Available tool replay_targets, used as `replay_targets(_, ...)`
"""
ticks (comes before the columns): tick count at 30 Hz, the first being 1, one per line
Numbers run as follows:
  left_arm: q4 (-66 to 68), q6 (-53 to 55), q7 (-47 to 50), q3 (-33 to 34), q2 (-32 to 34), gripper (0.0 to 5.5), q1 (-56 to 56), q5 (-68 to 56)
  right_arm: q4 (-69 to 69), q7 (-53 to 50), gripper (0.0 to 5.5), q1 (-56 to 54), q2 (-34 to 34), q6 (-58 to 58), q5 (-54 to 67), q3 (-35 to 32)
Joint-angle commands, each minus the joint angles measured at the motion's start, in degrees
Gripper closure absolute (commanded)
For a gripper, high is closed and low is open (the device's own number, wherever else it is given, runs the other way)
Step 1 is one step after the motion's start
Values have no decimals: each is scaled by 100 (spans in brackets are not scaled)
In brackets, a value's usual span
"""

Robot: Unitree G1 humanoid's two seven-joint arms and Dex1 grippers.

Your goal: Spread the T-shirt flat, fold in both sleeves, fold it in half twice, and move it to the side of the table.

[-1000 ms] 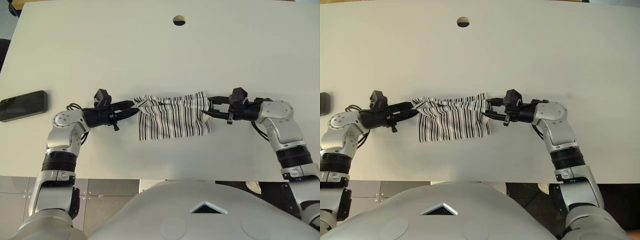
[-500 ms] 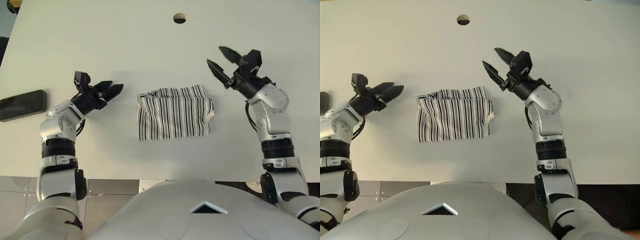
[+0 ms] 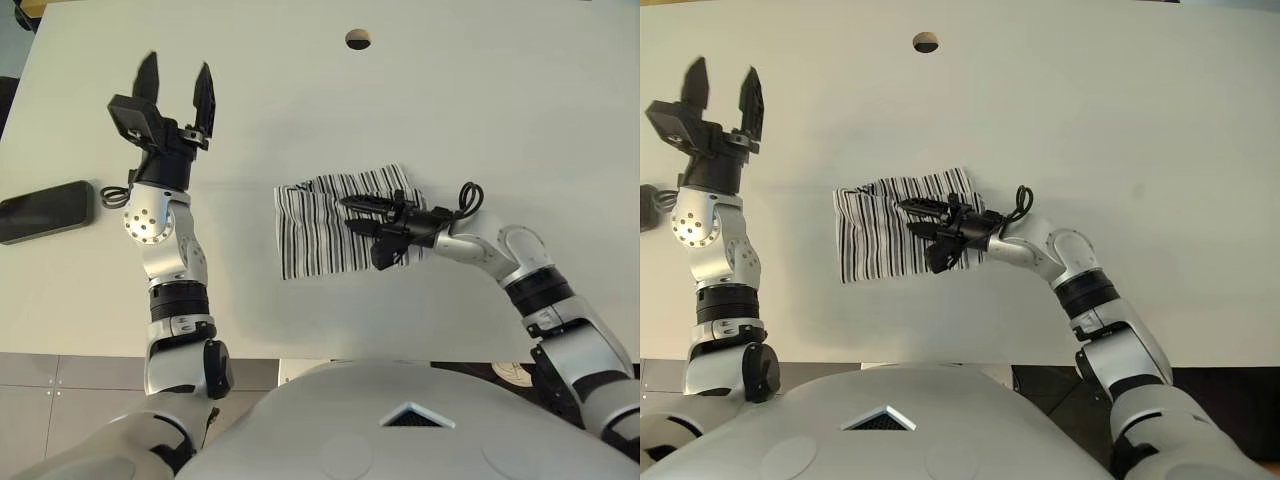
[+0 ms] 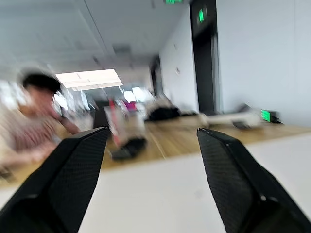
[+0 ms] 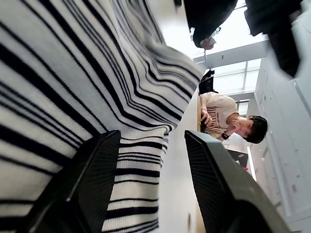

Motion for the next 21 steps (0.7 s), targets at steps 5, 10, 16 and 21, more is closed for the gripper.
replay_targets(5,235,-1073,768,-156,-334,210,-346,556,1517,799,305,-674,-2624,516,-580,80)
replay_targets(10,561,-1485,999,-377,-435,210,-700,826,2078,1664,305,-1058,-3508,741,-90,-108)
replay_targets(16,607,-1575,1271,-508,-549,210,-1120,833,2132,470,305,-2095,-3003,1303,-213,-310)
replay_targets(21,-61,-655,1830,-373,-677,210,-1483,715,707,-424,305,-2435,-2801,2457,348,-1381)
